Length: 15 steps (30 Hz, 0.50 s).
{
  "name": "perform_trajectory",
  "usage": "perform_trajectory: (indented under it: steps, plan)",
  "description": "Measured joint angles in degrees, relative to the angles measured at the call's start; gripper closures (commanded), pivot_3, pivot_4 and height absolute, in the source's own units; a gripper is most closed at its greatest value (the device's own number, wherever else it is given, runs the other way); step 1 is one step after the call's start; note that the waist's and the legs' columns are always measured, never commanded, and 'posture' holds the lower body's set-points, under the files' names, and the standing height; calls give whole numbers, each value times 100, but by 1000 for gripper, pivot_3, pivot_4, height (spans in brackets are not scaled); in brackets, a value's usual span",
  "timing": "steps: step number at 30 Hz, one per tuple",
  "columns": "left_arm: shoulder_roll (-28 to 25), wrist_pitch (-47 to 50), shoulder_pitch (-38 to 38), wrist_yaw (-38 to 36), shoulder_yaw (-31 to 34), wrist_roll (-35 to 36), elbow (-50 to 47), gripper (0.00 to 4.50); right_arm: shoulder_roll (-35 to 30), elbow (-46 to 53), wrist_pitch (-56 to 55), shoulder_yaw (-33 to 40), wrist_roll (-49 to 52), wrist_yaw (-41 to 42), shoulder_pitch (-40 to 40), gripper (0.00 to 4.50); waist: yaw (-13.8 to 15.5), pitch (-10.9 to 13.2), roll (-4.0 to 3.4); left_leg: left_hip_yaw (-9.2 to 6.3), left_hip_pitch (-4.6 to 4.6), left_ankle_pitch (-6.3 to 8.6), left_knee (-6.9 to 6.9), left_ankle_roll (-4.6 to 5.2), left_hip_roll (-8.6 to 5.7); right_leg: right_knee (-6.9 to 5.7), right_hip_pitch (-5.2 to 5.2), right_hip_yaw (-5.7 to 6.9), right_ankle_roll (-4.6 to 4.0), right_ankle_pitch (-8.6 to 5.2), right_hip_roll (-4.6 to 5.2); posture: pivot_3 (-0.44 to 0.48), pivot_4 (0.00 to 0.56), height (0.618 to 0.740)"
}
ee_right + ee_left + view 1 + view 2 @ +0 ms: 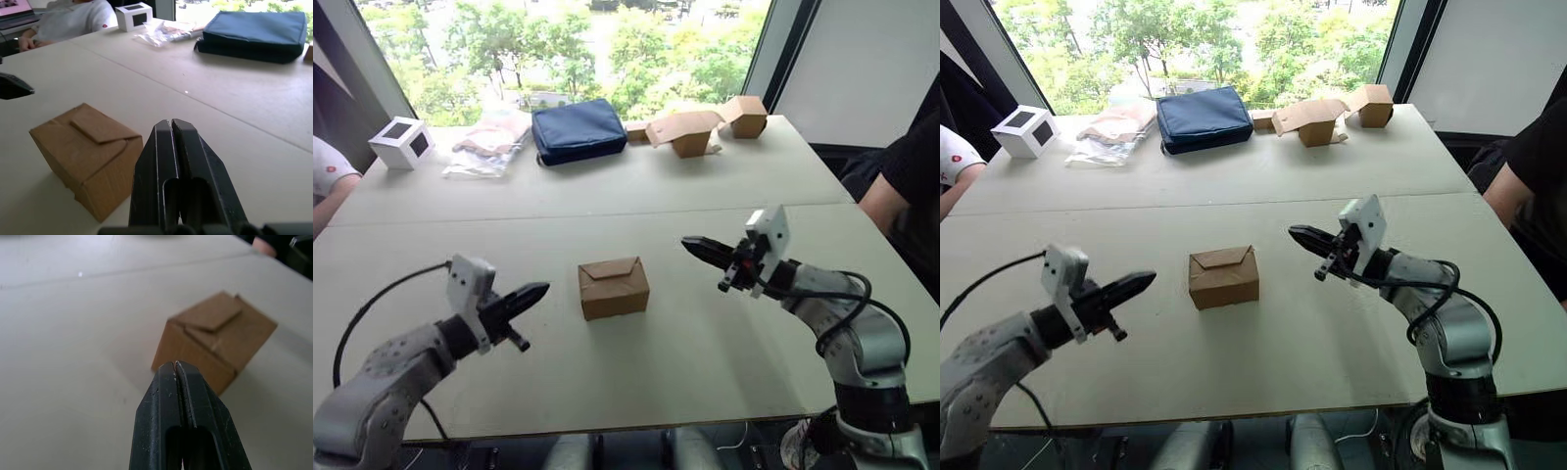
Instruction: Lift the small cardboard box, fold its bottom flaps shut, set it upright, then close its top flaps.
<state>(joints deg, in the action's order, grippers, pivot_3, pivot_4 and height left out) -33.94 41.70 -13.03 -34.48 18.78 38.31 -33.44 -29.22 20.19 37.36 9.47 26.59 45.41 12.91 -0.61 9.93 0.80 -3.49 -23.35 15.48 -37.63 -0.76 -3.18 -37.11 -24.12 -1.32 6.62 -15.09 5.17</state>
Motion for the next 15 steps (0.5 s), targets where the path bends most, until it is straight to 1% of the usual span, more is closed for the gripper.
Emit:
perform_trajectory:
  steps: [2,3,8,13,15]
  plan:
    - [76,-110,-196,-9,39,-33,40,4474,-176,2,22,0,59,65,-146,4500,29,0,-1,-2,2,-1,-6,0,0,0,7,6,-19,-6,5,0,150,740]
    - [79,-215,-348,-58,69,-33,45,4474,-405,10,-28,-31,51,184,-245,4500,44,-1,-1,-3,4,-1,-9,0,0,5,14,8,-23,-7,7,0,150,740]
    - [71,-396,-662,-169,204,-29,24,4474,-1054,-40,-64,-63,1,600,-479,4500,101,-1,-2,-1,4,2,-8,4,0,14,16,10,-23,-7,8,0,150,740]
    - [75,-468,-755,-257,232,-4,26,4474,-1178,-269,-58,-115,82,813,-553,4500,124,-1,-2,-1,4,2,-9,5,1,14,19,10,-24,-8,9,0,150,740]
    - [66,-397,-755,-313,223,125,40,4474,-1178,-343,-59,-142,107,822,-536,4500,124,-1,-2,-1,4,2,-9,5,1,15,19,10,-23,-7,9,0,150,740]
